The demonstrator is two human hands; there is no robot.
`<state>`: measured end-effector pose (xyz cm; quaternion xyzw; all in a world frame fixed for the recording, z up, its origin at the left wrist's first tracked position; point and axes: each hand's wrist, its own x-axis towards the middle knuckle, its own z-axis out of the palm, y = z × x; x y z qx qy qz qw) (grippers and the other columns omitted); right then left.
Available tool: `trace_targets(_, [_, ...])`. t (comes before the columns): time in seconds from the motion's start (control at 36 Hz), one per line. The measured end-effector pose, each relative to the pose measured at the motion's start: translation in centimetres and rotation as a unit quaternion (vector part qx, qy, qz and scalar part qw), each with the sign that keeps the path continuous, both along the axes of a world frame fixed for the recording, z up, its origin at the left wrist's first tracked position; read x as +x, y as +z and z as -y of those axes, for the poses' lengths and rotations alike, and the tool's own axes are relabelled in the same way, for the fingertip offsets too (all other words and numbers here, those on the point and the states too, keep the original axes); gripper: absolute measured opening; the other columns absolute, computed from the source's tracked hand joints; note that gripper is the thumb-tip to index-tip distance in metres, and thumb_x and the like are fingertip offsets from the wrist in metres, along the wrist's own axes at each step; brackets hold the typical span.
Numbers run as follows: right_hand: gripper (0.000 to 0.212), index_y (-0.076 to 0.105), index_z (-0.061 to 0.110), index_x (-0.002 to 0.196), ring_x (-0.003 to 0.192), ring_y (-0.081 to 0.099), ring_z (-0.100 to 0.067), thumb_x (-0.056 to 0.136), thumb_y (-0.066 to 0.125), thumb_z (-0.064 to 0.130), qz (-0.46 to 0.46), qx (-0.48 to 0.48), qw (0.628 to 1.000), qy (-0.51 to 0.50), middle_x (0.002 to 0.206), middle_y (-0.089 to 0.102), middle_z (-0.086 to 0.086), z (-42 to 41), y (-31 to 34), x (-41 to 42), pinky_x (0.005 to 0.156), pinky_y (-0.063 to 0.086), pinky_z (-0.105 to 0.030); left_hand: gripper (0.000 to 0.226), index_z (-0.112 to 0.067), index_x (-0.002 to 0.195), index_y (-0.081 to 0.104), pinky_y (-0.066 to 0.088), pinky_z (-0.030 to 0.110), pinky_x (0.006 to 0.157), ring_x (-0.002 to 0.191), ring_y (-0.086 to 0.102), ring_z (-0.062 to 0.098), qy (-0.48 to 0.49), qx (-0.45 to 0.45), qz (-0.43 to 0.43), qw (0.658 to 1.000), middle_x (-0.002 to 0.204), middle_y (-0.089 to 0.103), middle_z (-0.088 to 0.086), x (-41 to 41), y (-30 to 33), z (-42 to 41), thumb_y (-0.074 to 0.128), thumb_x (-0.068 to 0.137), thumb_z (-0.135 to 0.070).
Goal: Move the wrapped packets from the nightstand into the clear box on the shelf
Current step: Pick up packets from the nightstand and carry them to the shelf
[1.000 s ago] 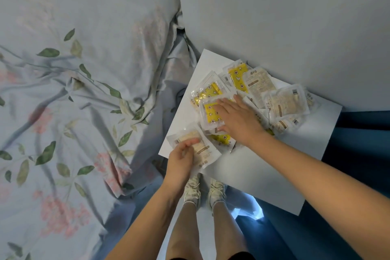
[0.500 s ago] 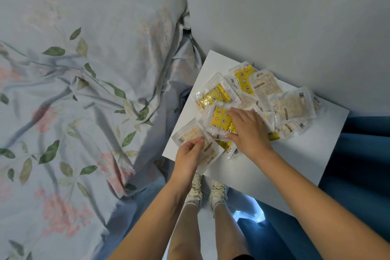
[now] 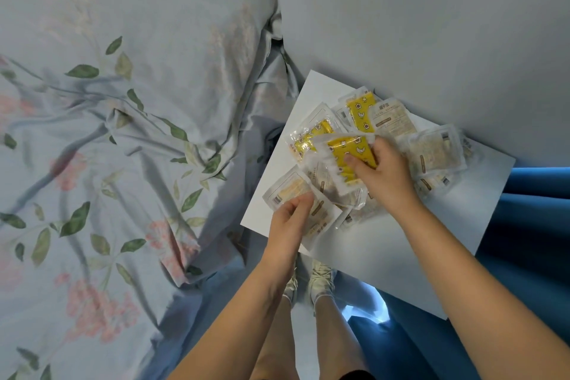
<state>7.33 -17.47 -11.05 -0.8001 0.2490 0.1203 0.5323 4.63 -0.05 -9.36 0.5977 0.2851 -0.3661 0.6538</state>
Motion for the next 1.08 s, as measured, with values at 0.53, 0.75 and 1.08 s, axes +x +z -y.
trace_targets(0.53, [0.093,0.029,0.024,0.145,0.133,0.030,-0.025,0.069,0.076,0.052,-0.097,-0.343,0.872,0.336,0.140,0.040,-0.003,-1.2,-3.6,-0.3,0.108,0.021,-0.039,0.016,-0.018,0.106,0.064,0.053,0.040,0.087,0.094,0.068,0.019,0.152,0.033,0.042,0.987,0.100,0.073,0.002,0.6,-2.5,-5.1,0.054,0.095,-0.024])
trace_targets(0.75, [0.057,0.049,0.018,0.123,0.111,0.056,-0.031,0.076,0.078,0.030,-0.060,-0.326,0.919,0.213,0.121,0.060,-0.007,-0.5,-4.0,0.1,0.090,0.042,-0.040,0.017,-0.020,0.104,0.065,0.047,0.051,0.099,0.102,0.066,0.027,0.137,0.034,0.033,0.990,0.103,0.073,0.004,-0.1,-2.1,-5.5,0.058,0.089,-0.027])
trace_targets(1.08, [0.043,0.058,0.007,0.102,0.091,0.063,-0.023,0.077,0.074,0.039,-0.057,-0.001,0.998,-0.042,0.099,0.066,-0.007,0.8,-0.2,0.5,0.074,0.051,-0.033,0.019,-0.017,0.108,0.063,0.056,0.038,0.084,0.090,0.070,0.017,0.133,0.028,0.028,0.990,0.103,0.072,0.004,-0.7,-2.5,-4.8,0.054,0.093,-0.024])
